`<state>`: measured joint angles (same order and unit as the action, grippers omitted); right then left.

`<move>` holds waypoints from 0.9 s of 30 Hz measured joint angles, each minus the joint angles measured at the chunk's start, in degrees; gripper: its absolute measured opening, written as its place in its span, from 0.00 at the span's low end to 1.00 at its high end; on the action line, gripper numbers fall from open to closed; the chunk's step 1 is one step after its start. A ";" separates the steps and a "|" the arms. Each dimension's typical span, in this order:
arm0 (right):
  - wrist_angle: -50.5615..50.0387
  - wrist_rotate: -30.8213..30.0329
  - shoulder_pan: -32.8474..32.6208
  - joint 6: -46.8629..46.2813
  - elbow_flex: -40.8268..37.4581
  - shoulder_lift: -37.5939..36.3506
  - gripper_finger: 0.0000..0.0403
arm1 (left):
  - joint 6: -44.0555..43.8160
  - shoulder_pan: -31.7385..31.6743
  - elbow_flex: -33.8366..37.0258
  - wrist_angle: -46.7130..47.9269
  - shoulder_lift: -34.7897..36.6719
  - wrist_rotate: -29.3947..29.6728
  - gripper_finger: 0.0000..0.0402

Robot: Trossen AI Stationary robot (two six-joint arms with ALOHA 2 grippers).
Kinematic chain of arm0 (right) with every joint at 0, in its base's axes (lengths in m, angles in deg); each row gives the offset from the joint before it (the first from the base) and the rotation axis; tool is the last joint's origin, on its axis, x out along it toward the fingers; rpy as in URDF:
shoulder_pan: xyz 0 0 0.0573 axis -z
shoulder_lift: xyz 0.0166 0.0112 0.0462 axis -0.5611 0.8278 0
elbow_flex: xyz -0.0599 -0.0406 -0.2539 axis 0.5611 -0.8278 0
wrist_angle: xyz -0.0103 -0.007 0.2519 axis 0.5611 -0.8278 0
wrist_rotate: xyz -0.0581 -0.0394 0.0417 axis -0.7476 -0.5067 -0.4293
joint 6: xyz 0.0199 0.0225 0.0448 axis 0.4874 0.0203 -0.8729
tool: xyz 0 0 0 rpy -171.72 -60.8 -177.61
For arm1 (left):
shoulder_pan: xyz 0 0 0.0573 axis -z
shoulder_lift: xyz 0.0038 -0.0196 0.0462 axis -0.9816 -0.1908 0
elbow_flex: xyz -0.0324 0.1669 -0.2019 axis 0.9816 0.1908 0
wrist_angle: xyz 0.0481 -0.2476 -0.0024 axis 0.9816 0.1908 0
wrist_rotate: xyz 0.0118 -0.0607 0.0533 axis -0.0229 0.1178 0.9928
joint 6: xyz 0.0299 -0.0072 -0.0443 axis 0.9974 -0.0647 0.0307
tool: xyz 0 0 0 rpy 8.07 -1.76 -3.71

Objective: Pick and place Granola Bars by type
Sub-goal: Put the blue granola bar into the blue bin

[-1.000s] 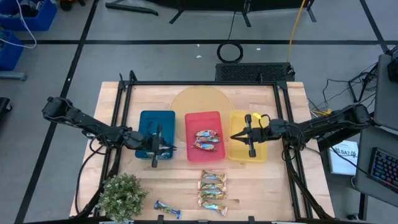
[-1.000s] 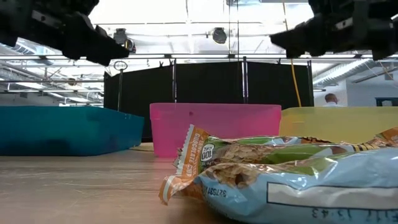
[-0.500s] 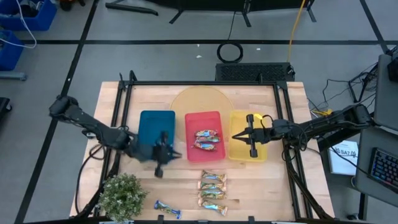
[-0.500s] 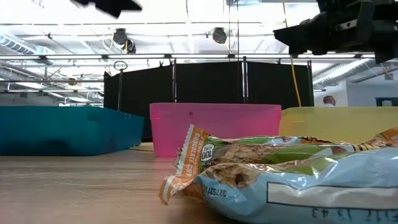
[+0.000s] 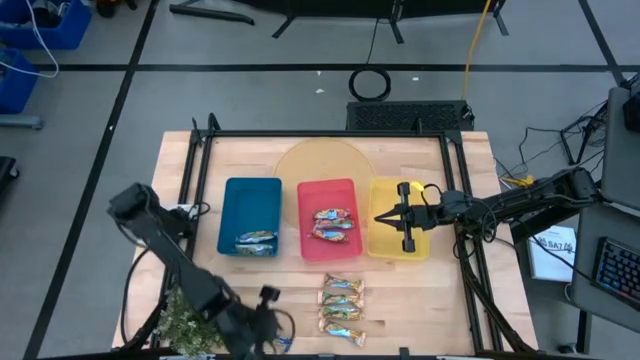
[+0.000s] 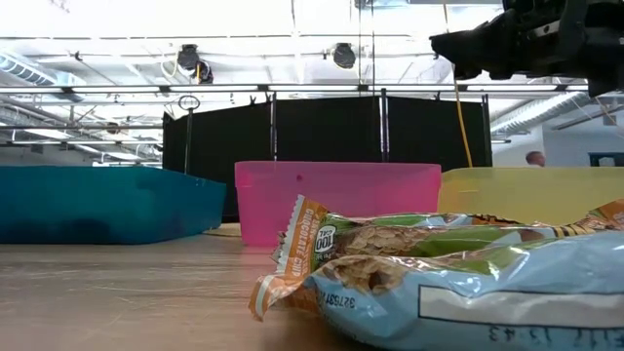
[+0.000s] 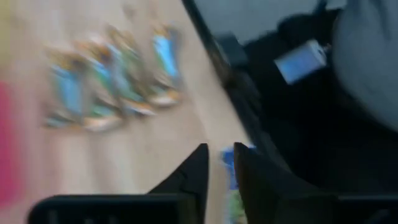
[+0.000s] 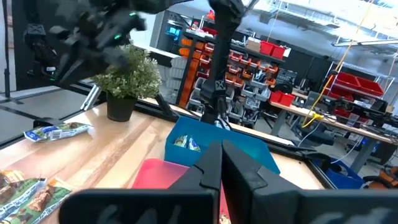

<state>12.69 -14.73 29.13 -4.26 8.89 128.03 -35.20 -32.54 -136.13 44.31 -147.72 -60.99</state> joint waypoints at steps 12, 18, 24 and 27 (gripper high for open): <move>-1.15 -0.02 0.00 -0.09 0.00 0.00 0.00 | -8.64 0.67 -2.18 2.69 -13.00 -7.30 0.65; -1.70 -0.04 0.02 1.06 0.00 0.00 0.00 | -8.41 -0.58 -2.16 2.00 -15.93 -11.66 0.71; -1.75 -0.04 0.02 1.29 0.00 0.00 0.00 | -6.28 -1.27 -1.73 2.03 -16.10 -11.41 0.65; -1.77 -0.04 0.02 1.25 0.00 0.00 0.00 | -6.70 -1.54 -0.36 1.40 -16.04 -12.43 0.58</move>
<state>10.92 -14.77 29.16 -3.01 8.89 128.03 -41.90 -34.08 -136.49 45.71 -163.76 -73.42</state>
